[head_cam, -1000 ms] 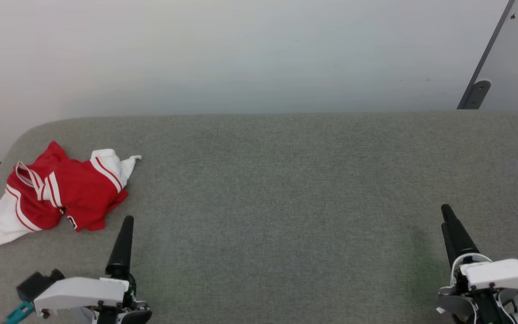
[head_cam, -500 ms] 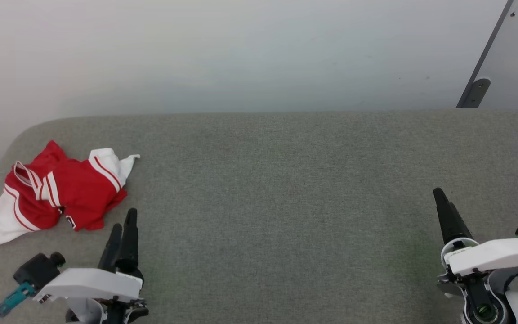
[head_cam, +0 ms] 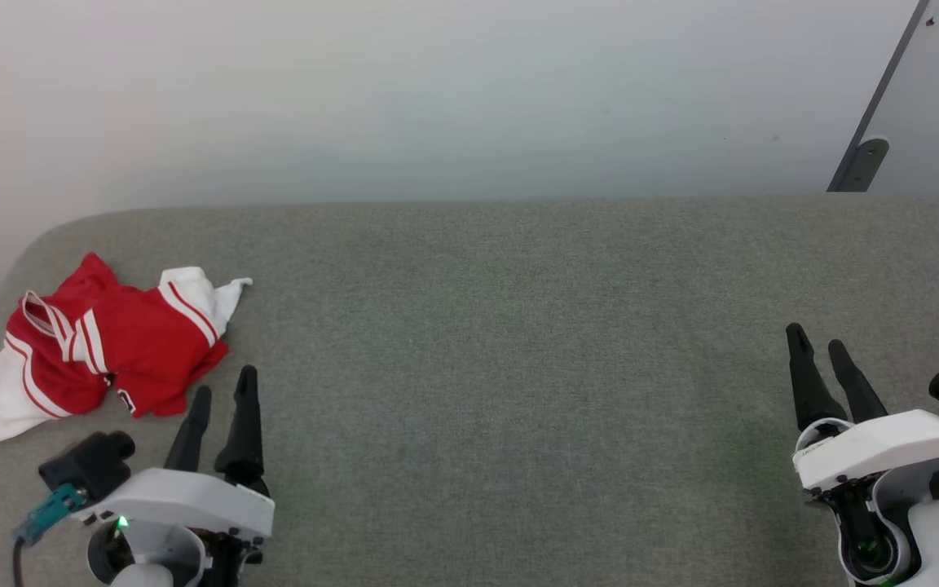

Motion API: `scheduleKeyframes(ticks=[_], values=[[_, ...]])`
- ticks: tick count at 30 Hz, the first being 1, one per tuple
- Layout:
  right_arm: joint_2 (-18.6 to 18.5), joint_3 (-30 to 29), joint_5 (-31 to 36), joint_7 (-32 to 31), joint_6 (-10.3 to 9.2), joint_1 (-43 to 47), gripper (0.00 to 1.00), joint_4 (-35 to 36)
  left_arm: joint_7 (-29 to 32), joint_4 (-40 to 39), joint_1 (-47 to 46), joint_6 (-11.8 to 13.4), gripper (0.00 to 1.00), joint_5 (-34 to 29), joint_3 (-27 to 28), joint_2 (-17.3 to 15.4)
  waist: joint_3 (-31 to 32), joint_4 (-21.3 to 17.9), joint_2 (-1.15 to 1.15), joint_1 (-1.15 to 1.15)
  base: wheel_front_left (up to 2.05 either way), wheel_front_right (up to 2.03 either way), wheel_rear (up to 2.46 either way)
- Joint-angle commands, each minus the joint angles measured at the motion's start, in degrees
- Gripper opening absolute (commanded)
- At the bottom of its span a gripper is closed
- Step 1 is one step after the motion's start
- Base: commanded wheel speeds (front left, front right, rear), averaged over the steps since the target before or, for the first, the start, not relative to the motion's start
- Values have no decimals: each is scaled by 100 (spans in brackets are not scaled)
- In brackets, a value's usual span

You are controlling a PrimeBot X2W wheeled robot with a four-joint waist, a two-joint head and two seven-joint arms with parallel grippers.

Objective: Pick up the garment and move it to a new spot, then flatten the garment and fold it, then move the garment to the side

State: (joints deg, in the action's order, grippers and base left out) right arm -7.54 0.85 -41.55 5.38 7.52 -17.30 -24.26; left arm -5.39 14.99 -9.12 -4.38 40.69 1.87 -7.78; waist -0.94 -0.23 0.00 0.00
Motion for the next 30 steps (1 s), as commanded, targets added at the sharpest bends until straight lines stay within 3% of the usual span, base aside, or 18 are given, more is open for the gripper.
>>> scheduleKeyframes(ticks=[1, 13, 30], values=[[-25, 2, 216, 53, -2, -194, 100, 29, -50, -61, -140, 40, 100, -196, -28, -68, 1, 2, 0, 0, 0, 0, 0], [3, 15, 1426, 253, -2, -351, 100, -134, -246, -81, -101, 258, 100, -1083, -244, -199, 12, 24, 0, 0, 0, 0, 0], [-32, 126, 2342, 498, -3, -548, 100, -469, -501, 47, -18, 436, 100, -1983, -420, -329, 60, 4, 0, 0, 0, 0, 0]])
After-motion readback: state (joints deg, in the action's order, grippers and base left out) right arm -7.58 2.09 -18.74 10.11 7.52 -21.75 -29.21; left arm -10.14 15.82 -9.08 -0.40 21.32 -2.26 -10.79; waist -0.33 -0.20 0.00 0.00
